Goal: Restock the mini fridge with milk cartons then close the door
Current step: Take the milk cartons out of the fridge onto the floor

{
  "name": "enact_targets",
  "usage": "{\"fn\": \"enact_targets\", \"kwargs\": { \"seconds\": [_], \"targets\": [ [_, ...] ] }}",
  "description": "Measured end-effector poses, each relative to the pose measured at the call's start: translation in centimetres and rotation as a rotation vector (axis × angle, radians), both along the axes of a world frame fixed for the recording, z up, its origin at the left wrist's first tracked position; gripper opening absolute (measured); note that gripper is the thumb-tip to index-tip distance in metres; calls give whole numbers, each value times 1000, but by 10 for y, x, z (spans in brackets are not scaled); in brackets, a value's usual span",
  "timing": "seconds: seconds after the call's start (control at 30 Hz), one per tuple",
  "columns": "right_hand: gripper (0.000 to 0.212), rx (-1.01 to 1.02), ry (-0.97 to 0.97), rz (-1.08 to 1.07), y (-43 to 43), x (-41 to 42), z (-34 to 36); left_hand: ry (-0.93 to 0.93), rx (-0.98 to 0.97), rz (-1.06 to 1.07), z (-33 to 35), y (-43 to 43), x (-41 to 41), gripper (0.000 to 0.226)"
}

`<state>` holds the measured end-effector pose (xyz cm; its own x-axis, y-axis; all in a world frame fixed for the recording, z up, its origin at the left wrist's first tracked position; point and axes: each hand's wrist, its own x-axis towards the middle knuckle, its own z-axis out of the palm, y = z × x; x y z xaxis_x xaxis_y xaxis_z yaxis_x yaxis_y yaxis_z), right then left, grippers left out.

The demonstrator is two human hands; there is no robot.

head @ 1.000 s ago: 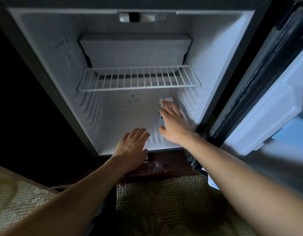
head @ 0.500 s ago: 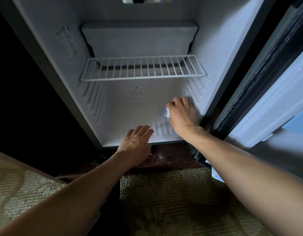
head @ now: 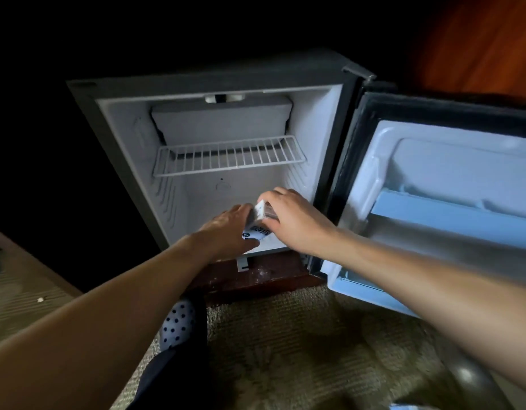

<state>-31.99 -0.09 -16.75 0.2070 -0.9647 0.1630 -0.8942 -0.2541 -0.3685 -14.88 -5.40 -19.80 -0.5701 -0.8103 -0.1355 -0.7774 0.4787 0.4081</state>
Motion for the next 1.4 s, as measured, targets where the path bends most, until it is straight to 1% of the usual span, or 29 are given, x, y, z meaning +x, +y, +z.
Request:
{"fn": "enact_targets", "kwargs": {
  "seconds": [0.07,0.2,0.3,0.37,0.5,0.6,0.67,0.77,0.87,0.93,1.03,1.1,1.13,1.2,1.23,1.33,1.4],
  "targets": [
    [29,-3,-56,-6,29,-3,27,4,2,7,22,18,1,43],
    [34,-53,-82,-36,90,-27,65,-4,-13,-1,68,60,-21,37],
    [37,-77,-108,-93,143,-60,93,8,-85,-102,104,101,-54,35],
    [39,-75,-173,-162,181,-89,111,30,-130,-184,123,128,-81,33],
    [50,-138,-262,-357,260,-151,133,55,-242,-349,155,181,-144,41],
    [44,-144,-287,-452,325,-191,143,111,-245,-453,168,227,-196,49],
    [37,-127,-243,-490,366,-213,143,125,-206,-506,171,256,-228,50],
    [33,-61,-223,-585,419,-239,131,142,-79,-580,155,299,-269,46],
    [31,0,-234,-674,459,-258,107,162,82,-589,118,338,-302,40],
    [31,28,-267,-709,478,-269,85,167,197,-561,90,360,-320,41],
    [33,78,-289,-772,496,-283,43,170,390,-445,47,386,-340,48],
    [33,134,-285,-814,505,-292,11,125,457,-418,16,397,-344,45],
    [33,175,-280,-829,509,-294,-5,79,440,-431,0,399,-344,41],
    [34,242,-251,-849,514,-297,-36,-27,347,-484,-23,398,-339,29],
    [34,270,-231,-863,514,-297,-52,-59,300,-508,-31,397,-335,28],
    [41,367,-162,-898,512,-291,-95,-120,164,-564,-43,396,-326,30],
    [41,458,-124,-874,507,-282,-119,-180,88,-609,-52,399,-322,33]
  ]
}}
